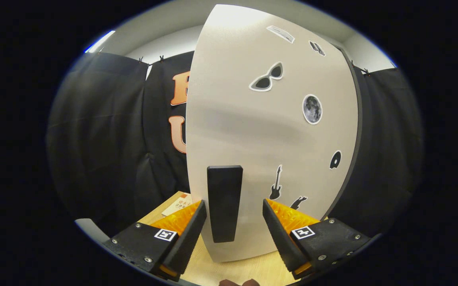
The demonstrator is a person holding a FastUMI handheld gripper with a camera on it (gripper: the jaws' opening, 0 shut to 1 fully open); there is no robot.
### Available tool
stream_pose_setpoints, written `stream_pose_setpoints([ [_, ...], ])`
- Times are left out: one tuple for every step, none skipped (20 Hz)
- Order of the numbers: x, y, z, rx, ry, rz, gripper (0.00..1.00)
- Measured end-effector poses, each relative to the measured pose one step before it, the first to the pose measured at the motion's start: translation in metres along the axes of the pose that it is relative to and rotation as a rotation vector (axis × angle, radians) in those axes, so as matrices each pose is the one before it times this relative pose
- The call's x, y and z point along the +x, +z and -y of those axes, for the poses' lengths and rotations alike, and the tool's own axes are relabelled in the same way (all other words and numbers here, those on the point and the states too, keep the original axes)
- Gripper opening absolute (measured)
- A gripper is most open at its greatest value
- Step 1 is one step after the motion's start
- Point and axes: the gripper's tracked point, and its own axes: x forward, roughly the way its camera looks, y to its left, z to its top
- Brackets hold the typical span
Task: Open the shoe cabinet door, grab the shoes and put them into the shoe cabinet, then close the shoe cabinet door.
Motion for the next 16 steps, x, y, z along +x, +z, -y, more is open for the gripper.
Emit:
stream_pose_setpoints([
  [0.00633,0.00219,-0.00173,-0.003,0.00526,0.00677,0.9],
  [0.00616,0.00084,-0.00229,-0.00535,0.00668,0.00201,0.9],
  [0.00599,0.00181,-0.00083,0.00076,0.00438,0.00172,0.9],
  [0.00613,0.00016,-0.00041,0.00026,0.0054,-0.00274,0.9],
  [0.00557,0.00084,-0.00037,-0.00355,0.00482,-0.00442,0.9],
  [0.00662,0.00222,-0.00099,-0.00299,0.0029,0.00164,0.9],
  [0.00575,0.00148,-0.00053,-0.00095,0.00257,0.00103,0.9],
  [0.00495,-0.00041,-0.00115,0.00434,0.00154,-0.00033,0.9],
  [0.00561,-0.00106,-0.00063,0.00703,-0.00039,-0.00465,0.9],
  [0.00144,0.00123,0.00043,0.00207,-0.00519,0.00907,0.9],
  [0.00084,0.00003,-0.00029,-0.00722,-0.00844,-0.00118,0.9],
  [0.00209,0.00013,-0.00086,-0.01072,-0.00892,0.00175,0.91],
  [0.00192,-0.00042,0.00037,-0.01325,-0.01022,0.00103,0.91],
  [0.00303,-0.00046,0.00041,-0.01236,-0.01032,0.00196,0.92],
  [0.00167,-0.00023,0.00024,-0.00825,-0.00688,0.00114,0.92],
  [0.00137,0.00032,0.00002,-0.00072,-0.00358,0.00265,0.93],
])
